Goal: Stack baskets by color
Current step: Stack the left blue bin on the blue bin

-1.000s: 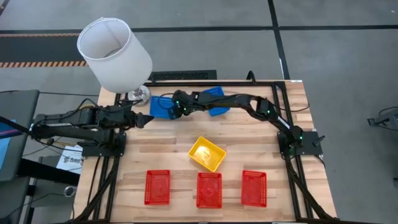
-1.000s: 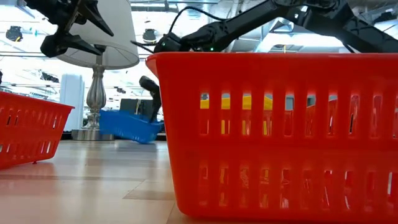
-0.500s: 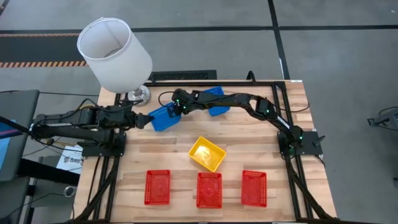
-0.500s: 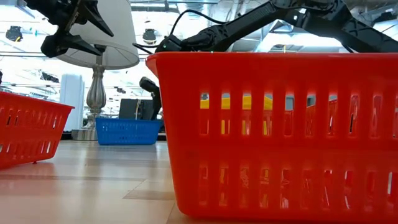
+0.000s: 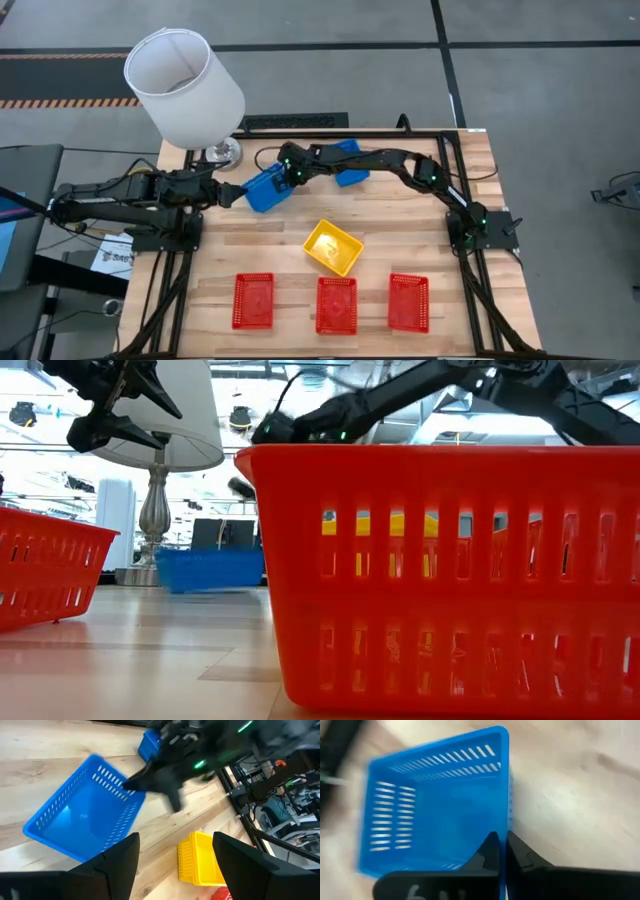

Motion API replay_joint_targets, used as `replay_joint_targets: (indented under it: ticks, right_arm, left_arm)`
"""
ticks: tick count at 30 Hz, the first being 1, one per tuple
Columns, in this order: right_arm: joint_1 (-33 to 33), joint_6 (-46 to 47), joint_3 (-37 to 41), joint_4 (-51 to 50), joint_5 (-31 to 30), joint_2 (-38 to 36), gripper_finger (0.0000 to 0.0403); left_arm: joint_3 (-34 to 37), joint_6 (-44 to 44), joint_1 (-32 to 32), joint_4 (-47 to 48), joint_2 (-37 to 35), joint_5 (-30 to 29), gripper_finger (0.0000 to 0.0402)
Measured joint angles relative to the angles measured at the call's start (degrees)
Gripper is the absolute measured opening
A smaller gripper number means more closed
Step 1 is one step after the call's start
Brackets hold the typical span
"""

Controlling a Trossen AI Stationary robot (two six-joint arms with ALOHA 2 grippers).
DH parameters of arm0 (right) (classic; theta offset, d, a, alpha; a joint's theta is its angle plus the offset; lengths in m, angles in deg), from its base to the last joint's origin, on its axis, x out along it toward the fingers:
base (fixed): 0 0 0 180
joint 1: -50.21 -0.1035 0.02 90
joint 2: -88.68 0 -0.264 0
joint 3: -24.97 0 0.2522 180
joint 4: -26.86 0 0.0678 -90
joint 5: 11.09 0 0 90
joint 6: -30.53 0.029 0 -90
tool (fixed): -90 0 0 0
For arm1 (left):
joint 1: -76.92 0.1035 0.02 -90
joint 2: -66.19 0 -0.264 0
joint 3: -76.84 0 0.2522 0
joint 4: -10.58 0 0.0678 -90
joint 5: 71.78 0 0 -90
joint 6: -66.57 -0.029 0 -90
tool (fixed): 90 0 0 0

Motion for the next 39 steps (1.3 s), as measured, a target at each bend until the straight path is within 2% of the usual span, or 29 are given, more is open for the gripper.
replay_joint_targets:
  ticks: [5,9,12,14,18,21,24,29,39]
  right_arm:
    - [4.46,-5.19,-0.24,-4.79,3.52,-9.47,0.0007]
    - [9.75,-15.07,-0.11,-13.25,3.49,-17.14,0.0005]
    - [14.97,-28.88,-0.18,-19.77,3.81,-23.84,0.0003]
    - [18.62,-41.20,-0.26,-23.46,3.79,-27.19,0.0003]
    - [24.65,-65.22,-0.17,-28.64,4.11,-30.68,0.0003]
    - [27.78,-76.45,-0.17,-31.23,7.71,-31.46,0.0003]
    - [29.92,-82.04,-0.15,-33.89,12.81,-30.28,0.0003]
    - [29.33,-90.28,-0.09,-38.80,15.12,-27.27,0.0003]
    - [26.73,-94.85,-0.09,-38.49,15.10,-19.85,0.0003]
  left_arm:
    - [0.00,0.20,0.00,-0.10,0.02,-0.02,0.0241]
    - [0.00,0.21,0.00,-0.50,0.02,-0.02,0.0241]
    - [0.00,-0.35,0.00,-0.52,0.00,-0.02,0.0241]
    - [0.00,-0.42,0.00,-0.51,0.00,-0.04,0.0241]
    - [0.00,-1.08,0.00,-0.50,0.02,-0.06,0.0241]
    - [0.00,-1.27,0.00,-0.48,0.24,-0.07,0.0241]
    - [0.00,-1.23,0.00,-0.41,0.30,-0.16,0.0241]
    - [0.00,-0.40,0.00,0.06,0.28,-2.53,0.0241]
    - [0.01,1.70,0.00,0.17,0.28,-4.13,0.0241]
